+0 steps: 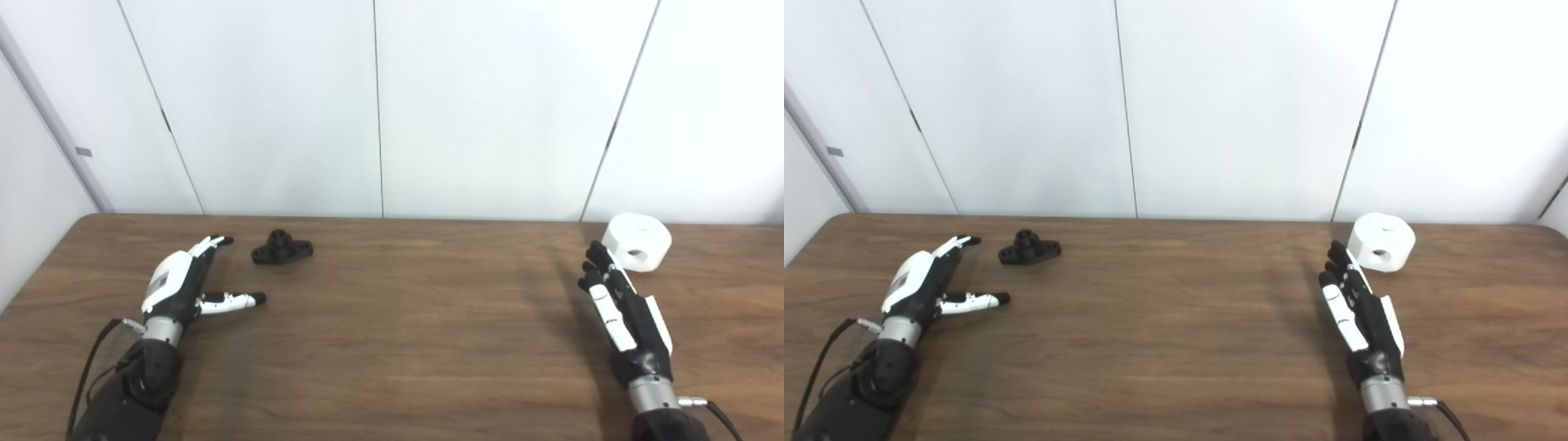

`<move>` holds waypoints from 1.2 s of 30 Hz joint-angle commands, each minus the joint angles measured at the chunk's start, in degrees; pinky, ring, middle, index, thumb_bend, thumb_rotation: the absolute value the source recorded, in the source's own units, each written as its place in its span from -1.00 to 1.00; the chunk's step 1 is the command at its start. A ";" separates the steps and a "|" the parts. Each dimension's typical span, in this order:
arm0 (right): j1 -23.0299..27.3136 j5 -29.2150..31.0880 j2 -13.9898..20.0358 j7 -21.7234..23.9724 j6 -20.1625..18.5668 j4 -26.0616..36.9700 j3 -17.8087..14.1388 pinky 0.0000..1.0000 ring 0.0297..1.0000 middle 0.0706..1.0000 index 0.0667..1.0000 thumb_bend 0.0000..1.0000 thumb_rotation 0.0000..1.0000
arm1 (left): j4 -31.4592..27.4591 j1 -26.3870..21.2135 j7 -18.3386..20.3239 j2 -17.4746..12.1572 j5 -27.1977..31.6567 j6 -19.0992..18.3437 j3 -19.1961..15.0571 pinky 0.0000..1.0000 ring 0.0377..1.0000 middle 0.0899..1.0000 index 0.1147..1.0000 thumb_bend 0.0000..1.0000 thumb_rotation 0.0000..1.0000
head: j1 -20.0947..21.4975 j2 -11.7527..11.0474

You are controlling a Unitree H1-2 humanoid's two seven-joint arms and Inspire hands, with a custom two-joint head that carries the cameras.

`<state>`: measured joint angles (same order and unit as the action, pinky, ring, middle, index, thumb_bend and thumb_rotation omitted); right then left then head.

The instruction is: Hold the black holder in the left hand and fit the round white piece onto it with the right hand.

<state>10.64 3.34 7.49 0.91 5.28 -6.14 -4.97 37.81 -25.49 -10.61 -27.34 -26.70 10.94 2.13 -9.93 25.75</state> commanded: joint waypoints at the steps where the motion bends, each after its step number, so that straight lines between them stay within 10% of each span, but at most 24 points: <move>1: 1.27 -0.22 0.27 0.04 1.96 2.05 -0.12 0.77 0.85 0.86 0.82 -0.34 0.42 | 0.90 -3.13 0.11 -1.51 1.14 1.24 -0.16 0.81 0.89 0.90 0.69 1.00 -0.23 | -0.03 0.01; 36: 0.23 -1.61 -0.97 -0.97 0.62 5.13 0.31 0.74 0.85 0.87 0.83 -0.35 0.37 | 7.48 -11.22 2.66 0.93 -0.08 1.95 8.18 0.77 0.81 0.80 0.53 1.00 -0.28 | 3.22 0.76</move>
<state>9.32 1.59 6.46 -0.09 4.86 -2.68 -4.62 45.57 -34.53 -8.04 -26.22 -26.87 12.07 10.00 -6.68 26.46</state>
